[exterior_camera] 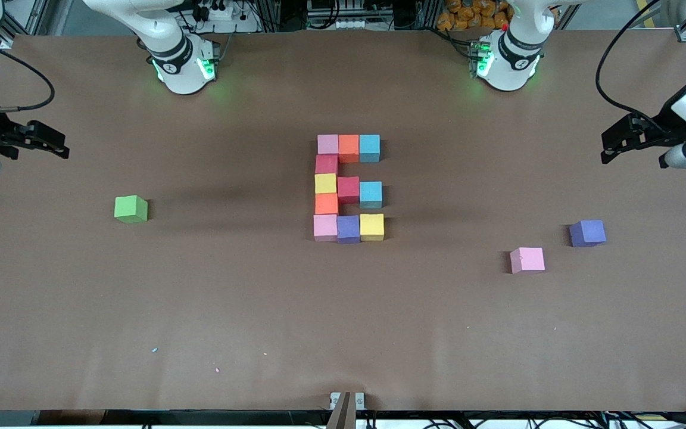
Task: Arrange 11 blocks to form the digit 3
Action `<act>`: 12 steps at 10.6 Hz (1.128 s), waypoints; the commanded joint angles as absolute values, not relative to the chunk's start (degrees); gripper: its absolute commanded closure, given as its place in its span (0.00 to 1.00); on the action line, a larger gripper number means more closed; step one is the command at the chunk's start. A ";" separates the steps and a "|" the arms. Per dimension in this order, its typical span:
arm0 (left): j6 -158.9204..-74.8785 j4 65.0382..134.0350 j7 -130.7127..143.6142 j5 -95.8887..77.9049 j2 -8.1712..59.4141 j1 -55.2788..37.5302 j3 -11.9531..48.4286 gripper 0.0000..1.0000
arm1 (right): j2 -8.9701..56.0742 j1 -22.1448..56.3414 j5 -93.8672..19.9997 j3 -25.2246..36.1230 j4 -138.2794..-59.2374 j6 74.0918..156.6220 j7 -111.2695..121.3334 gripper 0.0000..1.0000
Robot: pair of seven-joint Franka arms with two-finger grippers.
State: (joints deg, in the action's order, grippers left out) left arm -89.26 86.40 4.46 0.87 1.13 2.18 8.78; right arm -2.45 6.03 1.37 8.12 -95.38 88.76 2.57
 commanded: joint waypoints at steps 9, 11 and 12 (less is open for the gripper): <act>-85.52 88.51 8.52 -0.35 -3.34 2.20 8.44 0.00 | -1.14 7.12 1.32 8.44 -88.68 84.64 2.99 0.00; -85.61 88.51 8.44 -0.44 -3.34 2.11 8.26 0.00 | -0.97 7.12 1.32 8.53 -88.68 84.73 2.90 0.00; -85.61 88.42 8.44 -0.44 -3.25 2.11 8.26 0.00 | -0.97 7.12 1.32 8.53 -88.68 84.73 2.90 0.00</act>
State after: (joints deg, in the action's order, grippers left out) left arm -85.96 87.35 7.95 0.82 -1.92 2.02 8.58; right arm -1.98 6.69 1.32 8.12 -90.56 85.93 2.72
